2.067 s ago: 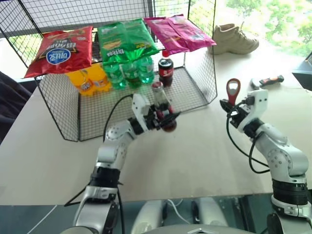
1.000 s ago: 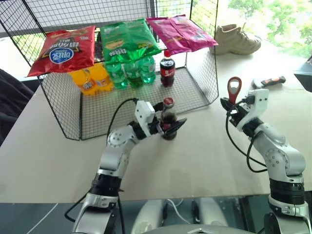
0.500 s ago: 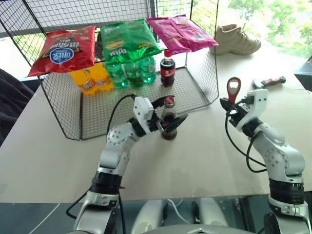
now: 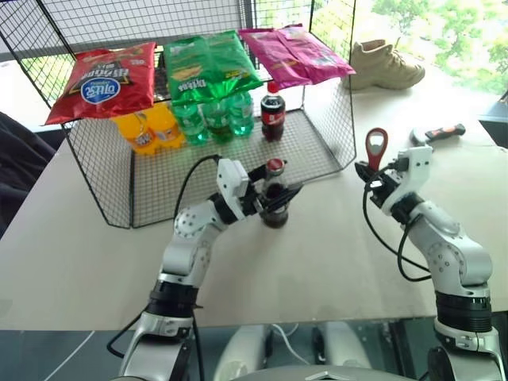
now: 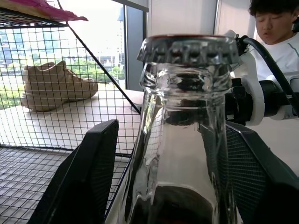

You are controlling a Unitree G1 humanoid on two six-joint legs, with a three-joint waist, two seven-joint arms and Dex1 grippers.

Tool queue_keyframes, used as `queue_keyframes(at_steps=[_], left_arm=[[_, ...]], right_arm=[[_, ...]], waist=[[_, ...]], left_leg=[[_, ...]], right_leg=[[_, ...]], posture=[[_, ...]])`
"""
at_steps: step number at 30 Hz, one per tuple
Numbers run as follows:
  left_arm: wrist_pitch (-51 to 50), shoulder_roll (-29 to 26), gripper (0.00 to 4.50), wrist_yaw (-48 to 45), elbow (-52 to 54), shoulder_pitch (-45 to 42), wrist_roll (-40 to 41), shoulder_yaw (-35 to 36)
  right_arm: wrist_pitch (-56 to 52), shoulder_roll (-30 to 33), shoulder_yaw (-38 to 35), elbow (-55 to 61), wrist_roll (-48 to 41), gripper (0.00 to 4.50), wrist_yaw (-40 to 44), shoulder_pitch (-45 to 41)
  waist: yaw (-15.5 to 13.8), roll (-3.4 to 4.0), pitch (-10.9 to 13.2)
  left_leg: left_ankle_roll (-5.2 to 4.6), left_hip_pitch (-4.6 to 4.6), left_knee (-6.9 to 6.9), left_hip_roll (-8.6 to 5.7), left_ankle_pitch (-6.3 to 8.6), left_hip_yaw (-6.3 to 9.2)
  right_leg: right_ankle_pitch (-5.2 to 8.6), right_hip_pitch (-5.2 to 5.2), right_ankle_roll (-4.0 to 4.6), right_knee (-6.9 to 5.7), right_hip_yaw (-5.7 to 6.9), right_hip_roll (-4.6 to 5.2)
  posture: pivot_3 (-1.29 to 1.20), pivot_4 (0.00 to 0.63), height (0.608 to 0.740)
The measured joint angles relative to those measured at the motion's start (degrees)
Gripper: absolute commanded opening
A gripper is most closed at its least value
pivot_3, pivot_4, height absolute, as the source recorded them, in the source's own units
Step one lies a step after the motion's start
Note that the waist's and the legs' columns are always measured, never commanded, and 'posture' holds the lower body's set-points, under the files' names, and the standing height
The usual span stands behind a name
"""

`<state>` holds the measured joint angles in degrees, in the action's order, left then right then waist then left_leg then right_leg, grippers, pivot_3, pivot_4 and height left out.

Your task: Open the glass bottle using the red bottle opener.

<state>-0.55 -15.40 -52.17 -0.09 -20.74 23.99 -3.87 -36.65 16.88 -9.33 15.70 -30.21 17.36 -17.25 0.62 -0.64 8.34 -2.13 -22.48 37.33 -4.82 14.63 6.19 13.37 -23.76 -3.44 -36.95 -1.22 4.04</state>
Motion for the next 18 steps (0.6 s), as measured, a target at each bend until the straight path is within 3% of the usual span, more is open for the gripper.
queue_keyframes(at_steps=[5, 12, 18], left_arm=[[-0.15, -0.32, 3.24, 0.01, 0.01, 0.15, -0.05, 0.0], [-0.21, -0.66, 3.24, 0.14, 0.04, 0.27, -0.22, -0.09], [-0.22, -0.56, 3.24, 0.73, 0.04, 0.25, -0.24, -0.16]], right_arm=[[0.78, 1.26, 4.33, 0.48, 2.63, 0.0, 1.42, 0.0], [8.18, 3.37, 19.86, 3.5, 15.78, 0.0, 3.94, -5.57], [17.32, 2.95, 26.51, 3.09, 26.65, 0.0, 3.23, -7.87]], waist=[[0.05, 0.0, 0.0], [0.15, 0.0, 0.0], [-0.06, -0.02, -0.01]], left_leg=[[0.0, 0.0, 0.0, 0.0, 0.0, -0.01], [0.01, 0.03, 0.03, 0.0, -0.01, -0.02], [0.01, 0.01, 0.03, -0.02, -0.01, 0.01]], right_leg=[[0.0, 0.0, 0.0, 0.0, 0.0, 0.0], [0.0, 0.0, 0.0, -0.03, 0.01, -0.01], [0.0, 0.0, 0.0, 0.01, 0.05, 0.0]], posture=[[0.0, 0.15, 0.74], [0.0, 0.15, 0.74], [0.0, 0.15, 0.74]])
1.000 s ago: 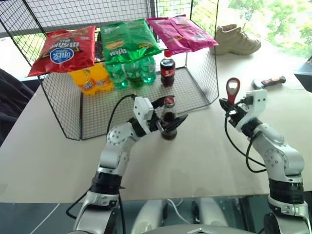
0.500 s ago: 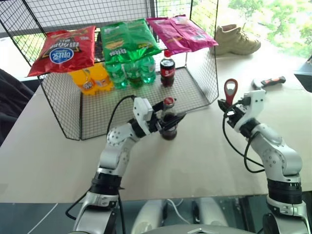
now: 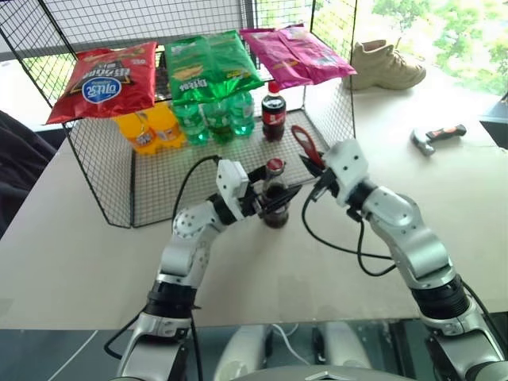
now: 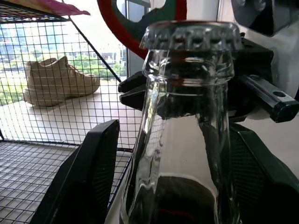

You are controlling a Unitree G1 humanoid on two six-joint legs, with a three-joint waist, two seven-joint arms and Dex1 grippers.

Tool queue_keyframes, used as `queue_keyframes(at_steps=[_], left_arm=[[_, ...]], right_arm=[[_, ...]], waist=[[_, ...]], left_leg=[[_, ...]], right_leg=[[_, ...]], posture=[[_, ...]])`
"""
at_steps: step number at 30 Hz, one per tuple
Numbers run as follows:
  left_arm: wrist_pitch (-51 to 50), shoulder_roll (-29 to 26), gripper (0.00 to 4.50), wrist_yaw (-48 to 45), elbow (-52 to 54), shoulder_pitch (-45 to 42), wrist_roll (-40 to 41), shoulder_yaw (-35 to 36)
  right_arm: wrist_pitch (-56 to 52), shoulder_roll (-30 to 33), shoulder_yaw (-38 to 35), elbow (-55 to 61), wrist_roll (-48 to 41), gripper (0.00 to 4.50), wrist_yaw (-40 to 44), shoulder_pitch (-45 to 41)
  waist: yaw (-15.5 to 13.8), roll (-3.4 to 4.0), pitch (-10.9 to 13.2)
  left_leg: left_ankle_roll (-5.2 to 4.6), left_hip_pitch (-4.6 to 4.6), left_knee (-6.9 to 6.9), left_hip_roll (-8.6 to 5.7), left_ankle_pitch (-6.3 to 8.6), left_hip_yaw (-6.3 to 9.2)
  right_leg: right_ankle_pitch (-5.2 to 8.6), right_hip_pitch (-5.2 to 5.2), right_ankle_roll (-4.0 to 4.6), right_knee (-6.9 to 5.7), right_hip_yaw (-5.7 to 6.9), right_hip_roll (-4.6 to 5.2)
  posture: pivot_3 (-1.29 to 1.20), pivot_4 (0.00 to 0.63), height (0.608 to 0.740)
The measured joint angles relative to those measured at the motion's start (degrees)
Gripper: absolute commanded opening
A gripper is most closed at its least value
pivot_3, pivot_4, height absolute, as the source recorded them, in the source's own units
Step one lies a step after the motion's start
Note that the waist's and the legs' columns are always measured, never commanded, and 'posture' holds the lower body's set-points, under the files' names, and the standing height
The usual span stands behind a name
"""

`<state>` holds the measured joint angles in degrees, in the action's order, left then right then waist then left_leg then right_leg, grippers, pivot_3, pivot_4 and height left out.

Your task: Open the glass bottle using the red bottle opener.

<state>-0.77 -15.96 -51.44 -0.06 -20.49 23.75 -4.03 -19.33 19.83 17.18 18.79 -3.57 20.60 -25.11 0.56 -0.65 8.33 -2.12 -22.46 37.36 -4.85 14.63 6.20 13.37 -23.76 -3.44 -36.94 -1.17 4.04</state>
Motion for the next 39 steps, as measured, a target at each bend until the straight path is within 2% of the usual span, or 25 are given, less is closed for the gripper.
queue_keyframes(at_steps=[12, 14, 16, 25, 31, 39], left_arm=[[0.0, 0.21, 3.24, 0.41, 0.04, -0.11, 0.03, -0.05], [0.0, 0.25, 2.81, 0.37, 0.04, -0.11, 0.05, -0.05], [0.0, 0.34, 2.18, 0.3, 0.07, -0.12, 0.12, -0.09], [0.0, 0.35, 2.21, 0.3, 0.13, -0.11, 0.09, -0.17], [-0.01, 0.04, 2.21, 0.37, 0.28, -0.1, 0.0, -0.31], [-0.04, -0.25, 2.21, 0.29, 0.29, -0.05, -0.02, -0.28]], right_arm=[[3.87, -1.59, -0.22, -3.37, 3.72, 0.0, 0.4, 1.28], [4.42, -1.79, -0.22, -3.61, 4.08, 0.0, 0.43, 1.28], [5.12, -2.05, -0.22, -3.82, 4.68, 0.0, 0.42, 1.27], [11.49, -1.39, -0.16, -5.2, 9.83, 0.0, 0.25, 1.29], [21.62, 2.47, 2.96, -8.29, 18.33, 0.0, 0.32, 1.24], [34.13, 1.75, 4.25, -15.75, 27.75, 0.0, -6.08, -1.22]], waist=[[0.1, 0.0, 0.0], [0.1, 0.0, 0.0], [0.1, 0.0, 0.0], [0.09, 0.0, 0.0], [0.12, 0.0, 0.0], [0.08, 0.0, 0.0]], left_leg=[[0.01, 0.01, 0.0, 0.01, 0.0, 0.0], [0.01, 0.01, 0.0, 0.01, 0.0, 0.0], [0.01, 0.01, 0.0, 0.01, 0.0, 0.0], [0.01, 0.02, 0.0, 0.0, -0.01, 0.0], [0.03, 0.04, 0.0, 0.01, -0.02, -0.01], [0.04, 0.11, 0.01, 0.0, -0.03, -0.02]], right_leg=[[0.0, 0.0, 0.0, -0.02, -0.01, -0.01], [0.0, 0.0, 0.0, -0.02, -0.01, -0.01], [0.0, 0.0, 0.0, -0.02, -0.01, -0.01], [0.0, 0.0, 0.0, -0.02, -0.01, -0.02], [0.0, 0.0, 0.0, -0.04, -0.01, -0.04], [0.0, 0.04, 0.0, -0.05, -0.03, -0.04]], posture=[[0.0, 0.15, 0.74], [0.0, 0.15, 0.74], [0.0, 0.15, 0.74], [0.0, 0.15, 0.74], [0.0, 0.15, 0.74], [0.0, 0.15, 0.74]])
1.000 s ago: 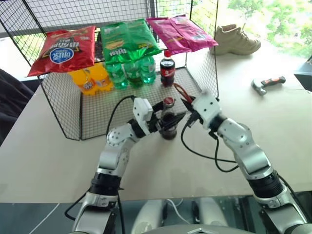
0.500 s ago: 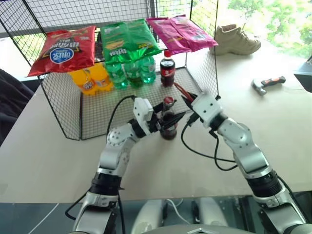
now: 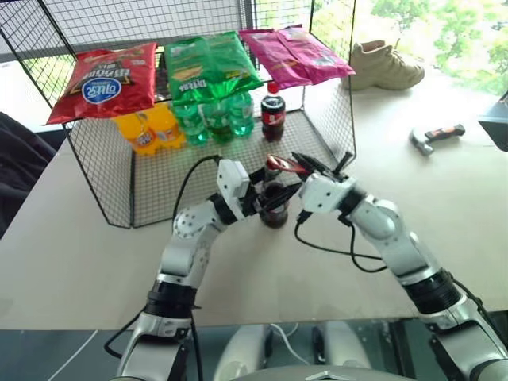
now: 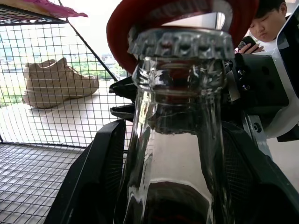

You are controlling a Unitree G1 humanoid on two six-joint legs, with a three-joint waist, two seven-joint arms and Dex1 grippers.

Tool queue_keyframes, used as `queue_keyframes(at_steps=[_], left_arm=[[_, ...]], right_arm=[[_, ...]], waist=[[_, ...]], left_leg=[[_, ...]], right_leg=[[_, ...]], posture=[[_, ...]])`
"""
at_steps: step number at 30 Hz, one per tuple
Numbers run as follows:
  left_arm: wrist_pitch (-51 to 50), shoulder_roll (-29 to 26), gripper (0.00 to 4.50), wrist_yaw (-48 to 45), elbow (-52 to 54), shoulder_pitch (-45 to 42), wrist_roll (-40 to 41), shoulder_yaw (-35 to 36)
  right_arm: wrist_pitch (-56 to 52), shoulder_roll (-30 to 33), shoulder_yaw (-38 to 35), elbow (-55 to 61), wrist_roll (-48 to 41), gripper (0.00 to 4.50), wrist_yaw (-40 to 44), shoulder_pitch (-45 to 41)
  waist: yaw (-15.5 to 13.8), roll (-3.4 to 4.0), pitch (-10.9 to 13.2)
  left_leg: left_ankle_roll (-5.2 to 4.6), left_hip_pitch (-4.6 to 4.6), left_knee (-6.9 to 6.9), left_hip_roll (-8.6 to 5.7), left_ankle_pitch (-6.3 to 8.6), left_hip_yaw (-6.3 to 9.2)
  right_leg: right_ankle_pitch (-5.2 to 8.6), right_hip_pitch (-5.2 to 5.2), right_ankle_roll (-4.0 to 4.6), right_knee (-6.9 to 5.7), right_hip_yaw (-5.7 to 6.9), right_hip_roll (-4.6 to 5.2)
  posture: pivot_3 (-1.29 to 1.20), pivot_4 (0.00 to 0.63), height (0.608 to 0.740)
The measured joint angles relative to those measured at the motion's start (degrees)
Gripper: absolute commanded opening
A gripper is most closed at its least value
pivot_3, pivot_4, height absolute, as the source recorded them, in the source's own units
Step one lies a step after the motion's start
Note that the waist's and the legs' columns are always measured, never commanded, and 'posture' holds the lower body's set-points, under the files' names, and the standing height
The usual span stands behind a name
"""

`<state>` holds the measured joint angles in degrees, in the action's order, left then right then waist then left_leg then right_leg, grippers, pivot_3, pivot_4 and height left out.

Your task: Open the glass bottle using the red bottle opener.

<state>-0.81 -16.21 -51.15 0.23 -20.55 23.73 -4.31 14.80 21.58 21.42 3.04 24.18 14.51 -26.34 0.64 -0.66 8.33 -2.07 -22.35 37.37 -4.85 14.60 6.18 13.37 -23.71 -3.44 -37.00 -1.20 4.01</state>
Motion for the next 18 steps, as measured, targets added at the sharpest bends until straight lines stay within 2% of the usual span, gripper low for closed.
queue_keyframes(at_steps=[11, 18], left_arm=[[-0.65, -0.36, 2.21, -0.01, 0.0, 0.26, 0.03, 0.51], [-1.32, -0.25, 2.21, -0.11, 0.0, 0.28, 0.07, 1.21]], right_arm=[[12.98, -1.52, 0.2, -11.46, 9.58, 0.0, -10.6, -3.63], [16.67, -4.12, 0.45, -16.92, 9.17, 0.0, -12.25, -4.97]], waist=[[0.05, 0.01, 0.0], [0.04, 0.01, -0.03]], left_leg=[[0.01, 0.54, -0.05, 0.01, -0.01, -0.08], [0.03, 0.63, -0.05, 0.03, -0.02, -0.08]], right_leg=[[0.01, 0.44, 0.01, -0.04, -0.09, -0.05], [0.01, 0.54, 0.01, -0.06, -0.1, -0.06]], posture=[[0.0, 0.15, 0.74], [0.0, 0.15, 0.74]])
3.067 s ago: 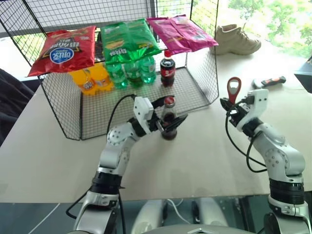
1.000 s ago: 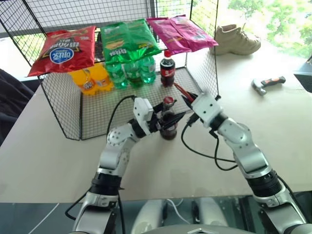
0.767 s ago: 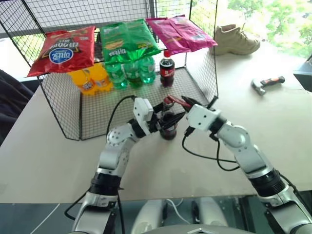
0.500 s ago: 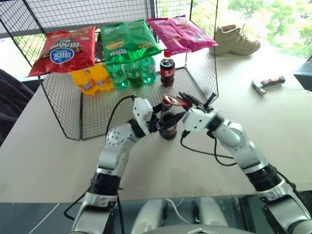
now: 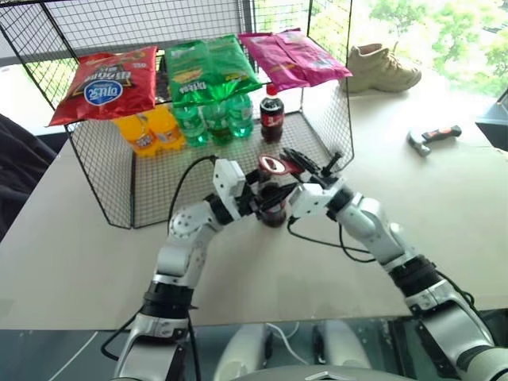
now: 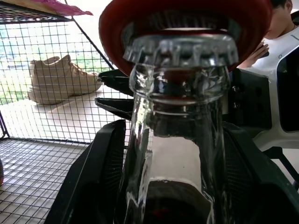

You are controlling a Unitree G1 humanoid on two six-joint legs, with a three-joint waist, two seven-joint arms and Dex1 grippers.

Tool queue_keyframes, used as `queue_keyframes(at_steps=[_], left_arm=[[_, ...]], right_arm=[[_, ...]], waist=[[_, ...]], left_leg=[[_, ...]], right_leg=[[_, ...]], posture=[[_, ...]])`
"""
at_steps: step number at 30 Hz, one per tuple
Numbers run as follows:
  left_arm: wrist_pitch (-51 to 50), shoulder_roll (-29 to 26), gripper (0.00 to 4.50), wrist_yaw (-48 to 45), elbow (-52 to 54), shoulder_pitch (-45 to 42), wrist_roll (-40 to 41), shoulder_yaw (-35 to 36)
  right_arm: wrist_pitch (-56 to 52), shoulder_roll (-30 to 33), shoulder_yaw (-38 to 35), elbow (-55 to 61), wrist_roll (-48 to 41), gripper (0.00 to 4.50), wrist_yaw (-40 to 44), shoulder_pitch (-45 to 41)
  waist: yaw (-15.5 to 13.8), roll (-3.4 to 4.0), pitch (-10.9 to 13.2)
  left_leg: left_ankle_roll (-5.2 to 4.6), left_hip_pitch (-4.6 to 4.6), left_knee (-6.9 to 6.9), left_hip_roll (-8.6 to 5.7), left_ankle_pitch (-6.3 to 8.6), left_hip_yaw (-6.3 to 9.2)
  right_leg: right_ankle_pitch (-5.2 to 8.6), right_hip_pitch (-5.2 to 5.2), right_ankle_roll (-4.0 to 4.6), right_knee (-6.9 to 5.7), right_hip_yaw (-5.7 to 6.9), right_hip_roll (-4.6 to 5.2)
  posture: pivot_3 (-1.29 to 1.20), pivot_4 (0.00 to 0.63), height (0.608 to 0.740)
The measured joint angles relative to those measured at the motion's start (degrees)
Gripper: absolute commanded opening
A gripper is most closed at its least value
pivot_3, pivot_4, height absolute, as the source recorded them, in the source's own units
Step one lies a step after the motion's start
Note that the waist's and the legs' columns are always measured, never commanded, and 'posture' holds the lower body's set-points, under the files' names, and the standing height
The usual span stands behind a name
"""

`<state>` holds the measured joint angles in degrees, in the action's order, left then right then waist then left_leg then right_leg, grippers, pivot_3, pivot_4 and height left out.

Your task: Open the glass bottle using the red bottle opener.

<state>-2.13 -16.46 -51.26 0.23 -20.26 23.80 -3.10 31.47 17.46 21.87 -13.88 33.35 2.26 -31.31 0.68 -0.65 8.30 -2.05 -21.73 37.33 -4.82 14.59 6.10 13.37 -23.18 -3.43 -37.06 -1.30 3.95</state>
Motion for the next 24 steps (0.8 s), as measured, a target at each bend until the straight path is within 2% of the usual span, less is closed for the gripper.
queue_keyframes(at_steps=[7, 18, 24], left_arm=[[-0.21, 0.25, 2.21, -0.04, -0.04, 0.0, -0.07, 0.2], [-0.07, 1.72, 2.21, 0.07, -2.11, -1.8, -1.19, 0.02], [0.07, 1.99, 2.21, 0.06, -2.33, -1.88, -1.22, 0.12]], right_arm=[[0.73, 0.06, -0.02, -0.96, -0.02, 0.0, -0.15, -0.6], [5.47, 6.51, -0.27, -5.48, 0.67, 0.0, 0.31, -6.68], [8.21, 7.56, 0.02, -8.07, 1.12, 0.0, 0.67, -9.19]], waist=[[0.01, 0.01, -0.01], [0.01, 0.01, 0.0], [-0.1, 0.01, 0.0]], left_leg=[[0.01, 0.05, 0.0, 0.0, -0.01, 0.01], [0.01, 0.02, -0.02, 0.0, -0.01, 0.01], [0.01, -0.01, -0.02, -0.01, -0.01, 0.01]], right_leg=[[0.0, 0.04, 0.0, -0.01, 0.0, -0.01], [0.0, 0.06, 0.01, 0.0, 0.01, -0.01], [0.0, 0.06, 0.0, 0.02, 0.01, 0.01]], posture=[[0.0, 0.15, 0.74], [0.0, 0.15, 0.74], [0.0, 0.15, 0.74]])
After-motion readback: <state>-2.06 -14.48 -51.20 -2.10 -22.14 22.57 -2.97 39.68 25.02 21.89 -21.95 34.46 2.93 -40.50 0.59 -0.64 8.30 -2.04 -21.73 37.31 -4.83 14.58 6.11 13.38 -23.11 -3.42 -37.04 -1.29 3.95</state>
